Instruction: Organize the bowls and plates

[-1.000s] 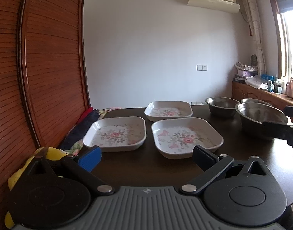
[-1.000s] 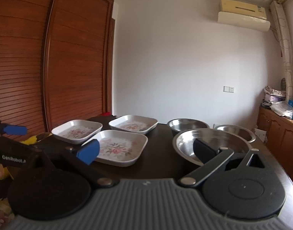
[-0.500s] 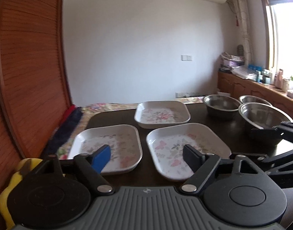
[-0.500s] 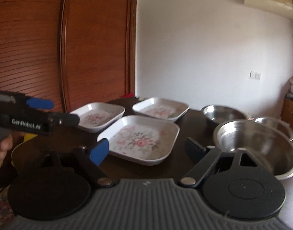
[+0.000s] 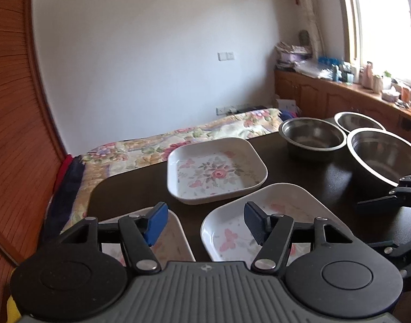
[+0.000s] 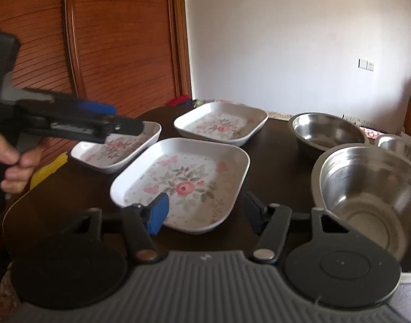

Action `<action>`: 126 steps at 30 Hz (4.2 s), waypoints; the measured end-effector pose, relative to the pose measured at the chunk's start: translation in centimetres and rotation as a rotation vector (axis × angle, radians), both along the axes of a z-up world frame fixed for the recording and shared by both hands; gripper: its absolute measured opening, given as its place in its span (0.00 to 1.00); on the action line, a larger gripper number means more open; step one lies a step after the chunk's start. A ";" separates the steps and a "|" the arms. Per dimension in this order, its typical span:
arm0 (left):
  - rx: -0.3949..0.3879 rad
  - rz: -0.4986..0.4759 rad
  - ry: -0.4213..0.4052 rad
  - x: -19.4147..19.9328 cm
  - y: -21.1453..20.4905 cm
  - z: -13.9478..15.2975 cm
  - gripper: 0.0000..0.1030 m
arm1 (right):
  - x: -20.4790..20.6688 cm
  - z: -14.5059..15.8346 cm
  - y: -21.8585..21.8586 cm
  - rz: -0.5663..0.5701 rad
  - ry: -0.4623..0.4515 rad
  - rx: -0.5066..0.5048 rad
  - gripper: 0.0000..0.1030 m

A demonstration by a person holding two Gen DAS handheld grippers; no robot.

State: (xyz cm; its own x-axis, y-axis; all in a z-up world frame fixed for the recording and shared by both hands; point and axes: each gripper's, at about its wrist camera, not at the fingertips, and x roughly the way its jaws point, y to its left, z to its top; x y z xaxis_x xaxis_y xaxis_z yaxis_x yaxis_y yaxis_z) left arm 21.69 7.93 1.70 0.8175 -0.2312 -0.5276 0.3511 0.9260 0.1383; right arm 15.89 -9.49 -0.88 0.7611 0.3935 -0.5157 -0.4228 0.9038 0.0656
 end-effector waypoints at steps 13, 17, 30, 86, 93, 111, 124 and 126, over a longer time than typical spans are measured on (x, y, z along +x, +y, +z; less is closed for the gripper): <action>0.028 -0.083 0.076 3.9 -0.2 -1.2 0.83 | 3.0 1.8 0.2 -0.016 0.238 -0.028 0.60; 0.037 -0.094 0.088 4.5 -0.3 -1.6 0.81 | 3.8 1.4 0.4 -0.040 0.286 -0.063 0.61; 0.039 -0.110 0.125 5.4 -0.2 -2.3 0.68 | 5.5 0.1 0.4 -0.062 0.409 0.011 0.49; -0.076 -0.076 0.063 0.0 -0.4 1.4 0.38 | 4.2 1.6 -0.6 -0.107 0.242 0.008 0.07; -0.084 -0.071 0.024 -3.4 -0.7 3.2 0.38 | 2.1 3.1 -1.6 -0.101 0.199 0.041 0.06; -0.059 0.007 0.082 -9.8 0.3 -0.1 0.38 | -3.1 1.6 -1.1 -0.031 0.208 0.086 0.06; -0.005 0.028 0.132 -7.0 -1.2 -2.9 0.40 | -2.4 -1.1 -1.5 -0.077 0.234 0.130 0.07; -0.003 0.031 0.134 -6.8 -1.3 -3.1 0.41 | -2.3 -1.7 -1.8 -0.086 0.241 0.147 0.08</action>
